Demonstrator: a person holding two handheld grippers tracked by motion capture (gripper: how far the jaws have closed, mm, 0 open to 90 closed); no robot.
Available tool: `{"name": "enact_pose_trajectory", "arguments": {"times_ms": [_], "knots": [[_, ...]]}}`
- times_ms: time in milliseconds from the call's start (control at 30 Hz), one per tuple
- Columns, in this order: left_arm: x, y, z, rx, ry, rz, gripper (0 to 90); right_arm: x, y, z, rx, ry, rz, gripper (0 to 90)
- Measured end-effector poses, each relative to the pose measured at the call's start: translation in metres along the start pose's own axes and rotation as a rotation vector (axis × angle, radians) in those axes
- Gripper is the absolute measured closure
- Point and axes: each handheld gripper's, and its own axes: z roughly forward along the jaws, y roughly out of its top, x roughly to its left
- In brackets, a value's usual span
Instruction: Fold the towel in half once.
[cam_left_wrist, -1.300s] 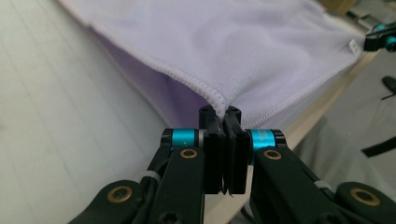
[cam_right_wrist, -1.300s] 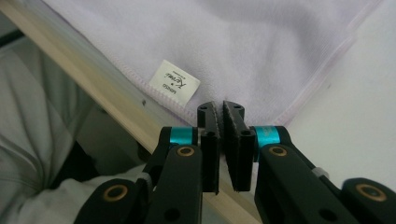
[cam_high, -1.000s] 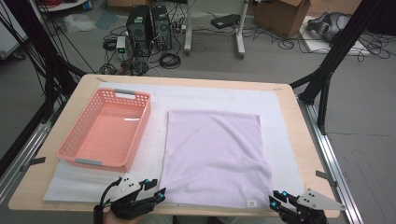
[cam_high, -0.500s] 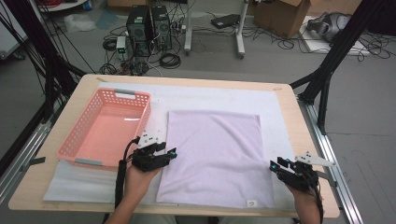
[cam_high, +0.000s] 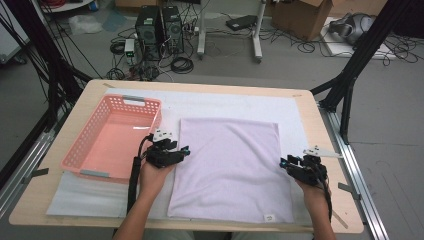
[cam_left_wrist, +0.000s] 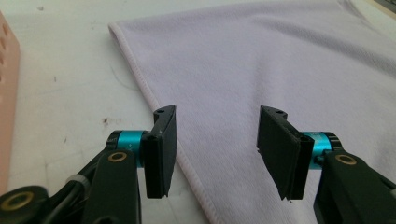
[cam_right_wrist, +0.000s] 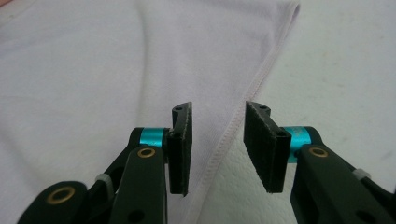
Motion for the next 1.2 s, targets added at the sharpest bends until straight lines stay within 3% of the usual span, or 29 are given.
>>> {"name": "enact_pose_trajectory", "arguments": {"times_ms": [133, 200, 233, 300, 367, 467, 533, 567, 633, 700, 800, 867, 933, 1000, 1033, 1100, 1200], "knots": [[0.006, 0.006, 0.013, 0.025, -0.007, 0.008, 47.6, 0.003, 0.001, 0.014, 0.045, -0.030, 0.006, 60.2], [0.010, 0.008, 0.018, 0.042, 0.010, 0.016, 47.0, 0.003, 0.004, 0.018, 0.047, -0.039, 0.004, 61.3], [0.011, 0.008, 0.021, 0.041, 0.019, 0.022, 47.0, 0.003, 0.005, 0.021, 0.052, -0.044, 0.003, 63.7], [0.011, 0.007, 0.027, 0.054, 0.039, 0.050, 47.2, 0.004, 0.004, 0.026, 0.080, -0.056, -0.023, 79.3], [0.013, 0.006, 0.035, 0.089, 0.056, 0.087, 48.5, 0.004, 0.004, 0.030, 0.078, -0.058, -0.048, 85.1], [0.015, 0.003, 0.041, 0.093, 0.072, 0.099, 58.3, 0.001, 0.007, 0.032, 0.076, -0.055, -0.058, 86.6], [0.013, 0.004, 0.041, 0.076, 0.099, 0.158, 80.9, -0.002, 0.008, 0.034, 0.068, -0.060, -0.049, 86.6], [0.012, 0.005, 0.042, 0.073, 0.113, 0.167, 84.6, -0.004, 0.009, 0.035, 0.059, -0.064, -0.042, 86.5], [0.012, 0.008, 0.042, 0.038, 0.159, 0.152, 85.8, -0.009, 0.009, 0.038, 0.044, -0.066, -0.026, 86.5], [0.015, 0.012, 0.042, -0.011, 0.168, 0.089, 85.8, -0.011, 0.011, 0.040, 0.034, -0.080, -0.026, 86.5], [0.017, 0.016, 0.042, -0.078, 0.213, 0.080, 86.0, -0.013, 0.016, 0.043, 0.020, -0.111, -0.024, 86.5], [0.020, 0.015, 0.043, -0.075, 0.228, 0.059, 86.0, -0.015, 0.018, 0.044, 0.001, -0.124, 0.001, 85.6], [0.023, 0.012, 0.047, -0.026, 0.220, 0.047, 85.1, -0.016, 0.019, 0.048, 0.030, -0.130, 0.015, 84.7], [0.025, 0.010, 0.049, 0.008, 0.240, 0.046, 76.4, -0.014, 0.019, 0.048, 0.033, -0.135, 0.003, 83.3], [0.027, 0.010, 0.049, 0.011, 0.236, 0.047, 67.4, -0.014, 0.019, 0.047, 0.033, -0.135, -0.003, 80.1], [0.027, 0.011, 0.047, -0.016, 0.221, 0.052, 60.1, -0.014, 0.020, 0.043, 0.022, -0.153, -0.001, 70.3], [0.025, 0.015, 0.045, -0.083, 0.195, 0.007, 55.8, -0.019, 0.021, 0.036, -0.037, -0.155, 0.041, 65.8]]}}
